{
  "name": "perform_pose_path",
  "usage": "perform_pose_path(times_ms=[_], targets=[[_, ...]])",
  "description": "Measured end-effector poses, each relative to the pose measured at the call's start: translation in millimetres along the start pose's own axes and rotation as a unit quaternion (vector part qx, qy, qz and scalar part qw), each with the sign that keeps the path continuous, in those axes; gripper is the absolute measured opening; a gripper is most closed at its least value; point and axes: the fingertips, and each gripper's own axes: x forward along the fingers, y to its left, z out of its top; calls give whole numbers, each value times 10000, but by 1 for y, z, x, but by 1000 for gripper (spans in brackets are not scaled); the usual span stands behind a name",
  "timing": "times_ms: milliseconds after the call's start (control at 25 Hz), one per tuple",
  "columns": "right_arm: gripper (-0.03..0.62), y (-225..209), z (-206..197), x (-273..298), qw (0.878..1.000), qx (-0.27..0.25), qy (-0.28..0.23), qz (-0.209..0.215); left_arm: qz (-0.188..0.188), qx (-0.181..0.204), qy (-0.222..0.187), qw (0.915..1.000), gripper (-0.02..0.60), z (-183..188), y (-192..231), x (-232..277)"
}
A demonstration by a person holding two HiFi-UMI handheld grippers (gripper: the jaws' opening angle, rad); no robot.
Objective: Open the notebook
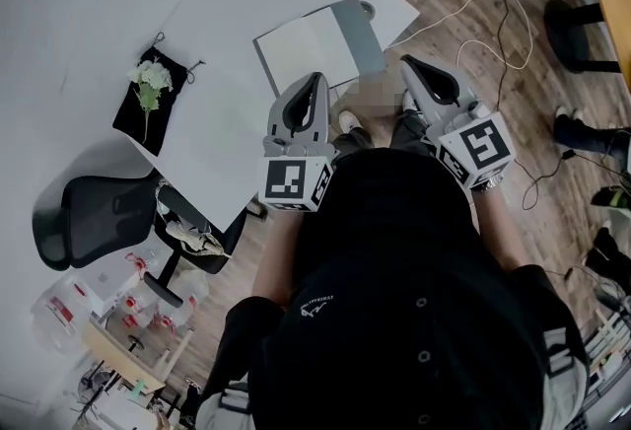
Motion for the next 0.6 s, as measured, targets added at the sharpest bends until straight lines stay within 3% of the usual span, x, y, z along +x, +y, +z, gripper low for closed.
perform_pose_path(times_ms=[320,600], targets=[[5,-9,51,-15,9989,-108,-445,-55,134,176,-474,9986,6,51,5,-7],[5,-14,92,-24,9960,-173,-868,-86,245,60,-861,9960,6,88,16,-10]])
